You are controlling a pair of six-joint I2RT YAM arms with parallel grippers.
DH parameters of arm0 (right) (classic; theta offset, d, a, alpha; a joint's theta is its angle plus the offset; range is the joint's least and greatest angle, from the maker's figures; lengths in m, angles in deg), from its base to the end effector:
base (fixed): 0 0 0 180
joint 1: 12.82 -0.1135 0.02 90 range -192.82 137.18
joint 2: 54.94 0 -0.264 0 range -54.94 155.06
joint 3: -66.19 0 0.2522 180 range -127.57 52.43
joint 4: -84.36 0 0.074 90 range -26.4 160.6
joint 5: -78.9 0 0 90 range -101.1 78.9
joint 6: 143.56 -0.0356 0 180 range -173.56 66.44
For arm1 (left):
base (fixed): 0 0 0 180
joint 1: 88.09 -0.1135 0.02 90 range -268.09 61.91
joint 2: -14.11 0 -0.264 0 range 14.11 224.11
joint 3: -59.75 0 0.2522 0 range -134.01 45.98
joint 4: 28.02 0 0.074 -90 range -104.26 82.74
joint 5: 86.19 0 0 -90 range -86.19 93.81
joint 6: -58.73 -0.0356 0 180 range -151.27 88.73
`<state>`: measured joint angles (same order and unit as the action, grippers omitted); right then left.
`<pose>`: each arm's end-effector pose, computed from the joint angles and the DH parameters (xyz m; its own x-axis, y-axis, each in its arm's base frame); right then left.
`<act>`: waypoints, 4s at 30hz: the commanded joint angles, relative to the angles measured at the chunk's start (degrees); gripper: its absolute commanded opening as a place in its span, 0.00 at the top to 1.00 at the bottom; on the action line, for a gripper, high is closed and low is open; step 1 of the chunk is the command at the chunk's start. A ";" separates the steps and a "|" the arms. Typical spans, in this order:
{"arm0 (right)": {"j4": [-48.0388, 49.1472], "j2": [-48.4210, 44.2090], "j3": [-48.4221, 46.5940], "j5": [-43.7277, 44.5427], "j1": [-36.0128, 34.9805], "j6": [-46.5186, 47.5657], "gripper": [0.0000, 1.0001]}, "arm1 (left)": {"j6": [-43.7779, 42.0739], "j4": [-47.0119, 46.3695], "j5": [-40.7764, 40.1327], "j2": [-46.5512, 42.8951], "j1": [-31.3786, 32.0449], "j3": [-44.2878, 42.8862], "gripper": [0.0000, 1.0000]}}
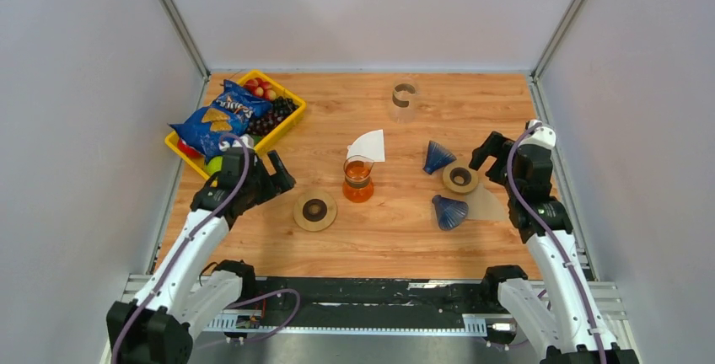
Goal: Place the coffee filter in the dripper
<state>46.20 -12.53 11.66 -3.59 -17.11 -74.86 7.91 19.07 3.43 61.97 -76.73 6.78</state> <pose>0.1697 0.0081 0.2965 -0.3923 0.3317 -0.8580 0.1990 0.9412 0.2729 0.1721 -0.0343 0.2584 -0.6297 -0.5179 -0.5790 -0.2654 0.8439 -0.4662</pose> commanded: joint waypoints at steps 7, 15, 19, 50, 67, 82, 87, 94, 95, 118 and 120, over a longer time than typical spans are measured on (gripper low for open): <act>-1.08 -2.13 0.94 4.19 0.25 0.05 0.00 | -1.00 -1.41 -1.08 15.13 10.00 -1.92 0.18; -0.97 -3.41 1.65 4.92 0.25 -0.39 0.00 | -0.38 -2.40 -1.94 21.91 12.82 -3.81 0.41; -1.13 -3.56 1.73 4.97 0.25 -0.41 0.00 | -0.29 -2.99 -1.96 24.04 14.47 -4.72 0.44; -1.18 -3.42 2.37 6.49 0.28 -1.29 0.00 | 2.97 2.80 -15.61 39.90 23.72 -10.91 0.86; -1.13 -4.54 1.94 4.53 0.25 -1.47 0.00 | 3.12 2.02 -22.32 22.38 24.08 -6.86 1.00; 31.76 -7.25 7.61 -35.57 0.25 2.75 0.00 | -6.21 0.64 -8.90 -0.13 24.07 -8.92 1.00; 51.24 -2.96 7.06 -53.57 -5.45 21.18 0.00 | -7.94 4.37 0.19 0.82 24.09 -12.04 1.00; 12.86 7.94 -8.13 -59.39 -27.76 87.53 0.00 | -11.42 9.25 10.05 4.27 24.07 -14.92 1.00; 9.20 10.12 -10.23 -59.36 -29.95 90.59 0.00 | -12.00 10.19 10.80 4.88 24.07 -15.15 1.00; -14.13 37.50 -27.50 -37.85 -57.39 114.39 0.37 | -19.02 16.26 20.71 15.88 24.07 -18.24 1.00; -14.11 38.64 -28.38 -36.73 -58.55 113.73 0.42 | -19.19 16.24 20.79 16.20 24.09 -18.28 1.00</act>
<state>32.98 24.58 -13.43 -41.10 -74.03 37.09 -9.71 35.44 21.99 78.06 -52.56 -8.21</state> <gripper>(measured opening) 0.613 0.027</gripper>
